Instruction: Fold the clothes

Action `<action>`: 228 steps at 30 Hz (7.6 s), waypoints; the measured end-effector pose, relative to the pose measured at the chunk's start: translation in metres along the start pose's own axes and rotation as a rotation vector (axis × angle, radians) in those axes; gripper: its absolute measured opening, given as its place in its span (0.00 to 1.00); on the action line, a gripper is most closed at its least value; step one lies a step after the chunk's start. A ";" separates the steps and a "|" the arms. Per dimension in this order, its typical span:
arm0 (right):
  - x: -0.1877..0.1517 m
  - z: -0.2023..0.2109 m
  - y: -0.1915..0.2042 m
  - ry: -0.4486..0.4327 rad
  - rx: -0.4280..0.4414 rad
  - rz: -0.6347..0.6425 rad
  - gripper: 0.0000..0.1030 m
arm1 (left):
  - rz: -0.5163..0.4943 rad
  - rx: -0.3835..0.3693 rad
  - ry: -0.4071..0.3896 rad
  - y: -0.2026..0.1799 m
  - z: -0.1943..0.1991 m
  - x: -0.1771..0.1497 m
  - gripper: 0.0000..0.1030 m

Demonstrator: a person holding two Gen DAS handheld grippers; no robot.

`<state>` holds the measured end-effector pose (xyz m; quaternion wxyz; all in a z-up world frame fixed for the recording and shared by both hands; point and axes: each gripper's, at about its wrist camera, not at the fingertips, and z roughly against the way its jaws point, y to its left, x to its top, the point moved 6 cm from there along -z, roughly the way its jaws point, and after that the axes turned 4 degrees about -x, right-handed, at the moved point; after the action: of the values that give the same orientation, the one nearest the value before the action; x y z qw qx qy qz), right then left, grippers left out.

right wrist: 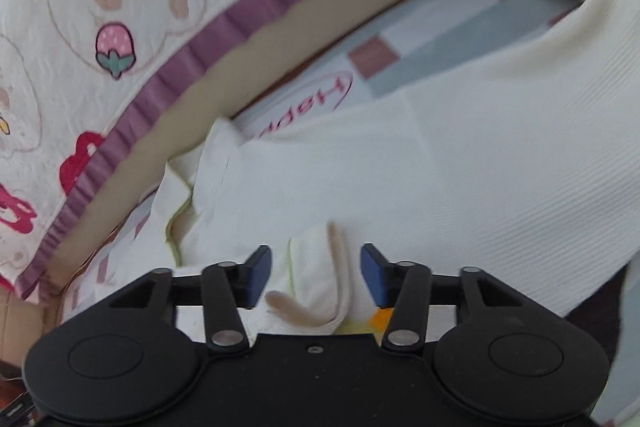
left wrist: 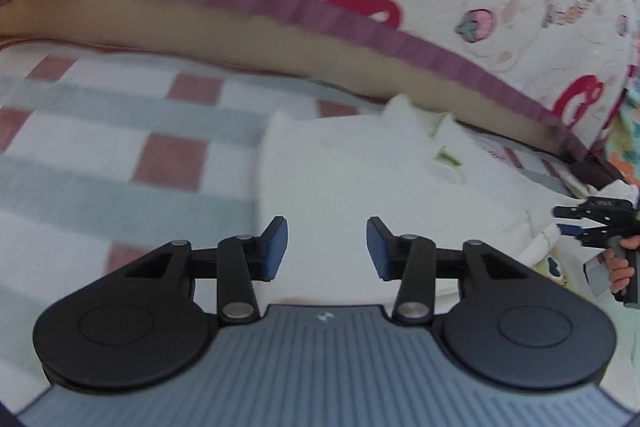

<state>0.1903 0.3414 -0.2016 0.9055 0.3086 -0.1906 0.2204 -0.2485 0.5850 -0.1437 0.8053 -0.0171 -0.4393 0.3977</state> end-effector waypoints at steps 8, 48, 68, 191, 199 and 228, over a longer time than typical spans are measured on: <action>0.014 0.002 0.054 -0.116 0.104 0.253 0.05 | -0.088 0.028 0.103 -0.001 -0.069 -0.027 0.43; -0.011 0.019 0.016 0.013 -0.172 0.506 0.01 | -0.105 0.250 -0.026 0.073 -0.141 0.059 0.03; 0.019 -0.042 0.072 -0.202 -0.070 0.447 0.06 | -0.122 -0.035 0.241 0.004 -0.100 -0.019 0.39; -0.051 0.037 -0.058 -0.194 -0.280 0.403 0.45 | -0.221 -0.092 0.139 -0.164 -0.163 -0.024 0.81; -0.050 0.036 -0.058 -0.181 -0.282 0.423 0.45 | -0.023 0.003 0.026 -0.112 -0.126 0.004 0.28; -0.054 0.039 -0.047 -0.194 -0.406 0.504 0.62 | 0.033 0.129 0.066 -0.056 -0.117 0.005 0.03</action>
<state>0.1621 0.2674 -0.2210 0.8431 0.0850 -0.3862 0.3645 -0.1279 0.5880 -0.1904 0.8120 0.0143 -0.3859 0.4377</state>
